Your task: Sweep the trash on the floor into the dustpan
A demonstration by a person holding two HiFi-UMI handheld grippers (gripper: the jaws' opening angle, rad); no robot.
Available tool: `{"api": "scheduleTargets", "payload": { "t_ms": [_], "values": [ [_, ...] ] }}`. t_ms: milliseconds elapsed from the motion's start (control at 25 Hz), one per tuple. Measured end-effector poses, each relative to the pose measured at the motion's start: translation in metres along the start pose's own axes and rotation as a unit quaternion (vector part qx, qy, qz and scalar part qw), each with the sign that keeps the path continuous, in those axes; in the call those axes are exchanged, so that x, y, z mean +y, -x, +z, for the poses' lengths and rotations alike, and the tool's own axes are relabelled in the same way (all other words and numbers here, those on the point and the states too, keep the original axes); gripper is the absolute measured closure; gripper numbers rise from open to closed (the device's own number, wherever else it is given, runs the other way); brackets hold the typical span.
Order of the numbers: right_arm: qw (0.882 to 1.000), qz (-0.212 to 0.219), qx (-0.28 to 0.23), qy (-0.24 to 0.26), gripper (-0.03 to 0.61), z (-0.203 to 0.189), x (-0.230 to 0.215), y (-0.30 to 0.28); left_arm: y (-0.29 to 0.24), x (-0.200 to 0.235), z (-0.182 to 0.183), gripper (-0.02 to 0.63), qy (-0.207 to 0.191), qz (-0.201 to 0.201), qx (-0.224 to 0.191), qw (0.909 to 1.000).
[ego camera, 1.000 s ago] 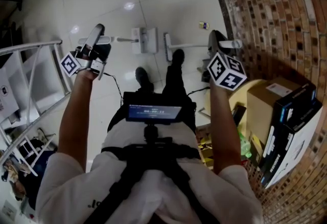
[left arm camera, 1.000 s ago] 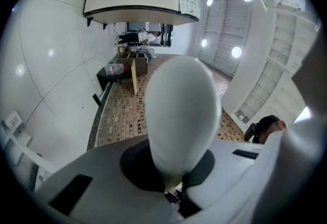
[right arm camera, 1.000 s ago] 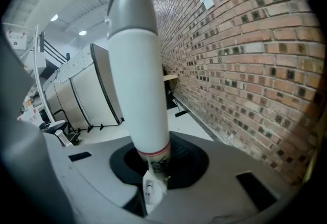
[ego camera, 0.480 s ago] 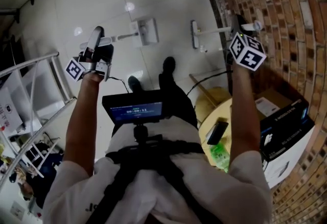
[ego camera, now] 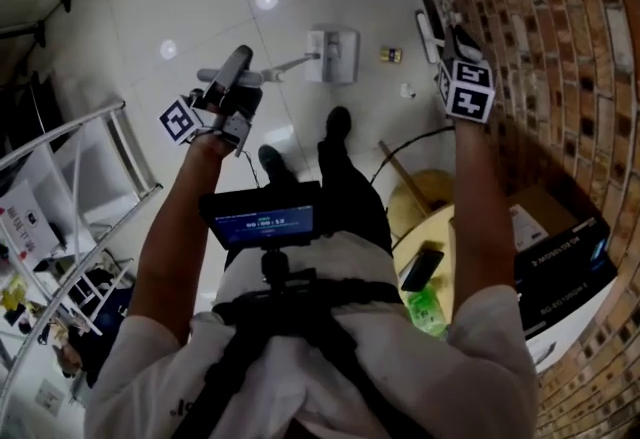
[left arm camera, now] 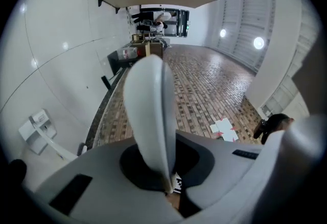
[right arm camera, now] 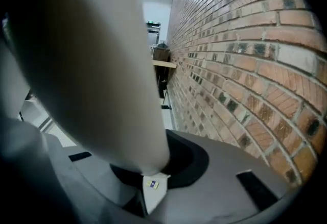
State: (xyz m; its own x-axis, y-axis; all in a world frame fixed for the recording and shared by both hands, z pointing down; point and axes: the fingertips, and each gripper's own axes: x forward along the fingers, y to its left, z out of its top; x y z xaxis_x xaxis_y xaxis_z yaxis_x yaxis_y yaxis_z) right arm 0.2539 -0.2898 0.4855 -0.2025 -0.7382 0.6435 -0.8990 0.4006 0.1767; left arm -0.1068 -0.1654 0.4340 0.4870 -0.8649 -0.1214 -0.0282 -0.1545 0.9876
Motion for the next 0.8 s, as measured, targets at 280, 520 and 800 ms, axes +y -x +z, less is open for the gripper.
{"api": "scheduleTargets", "payload": {
  "t_ms": [280, 520, 800],
  "values": [
    [0.987, -0.030, -0.005, -0.156, 0.529, -0.039, -0.006, -0.008, -0.010, 0.015, -0.015, 0.614, 0.006, 0.026, 0.013, 0.9996],
    [0.982, -0.022, -0.017, -0.187, 0.514, -0.029, 0.012, -0.002, -0.016, 0.015, -0.018, 0.614, -0.002, 0.025, 0.022, 0.9994],
    [0.981, 0.038, -0.034, -0.188, 0.512, -0.019, 0.063, 0.033, -0.023, 0.016, -0.019, 0.614, -0.010, 0.021, 0.021, 0.9995]
  ]
}}
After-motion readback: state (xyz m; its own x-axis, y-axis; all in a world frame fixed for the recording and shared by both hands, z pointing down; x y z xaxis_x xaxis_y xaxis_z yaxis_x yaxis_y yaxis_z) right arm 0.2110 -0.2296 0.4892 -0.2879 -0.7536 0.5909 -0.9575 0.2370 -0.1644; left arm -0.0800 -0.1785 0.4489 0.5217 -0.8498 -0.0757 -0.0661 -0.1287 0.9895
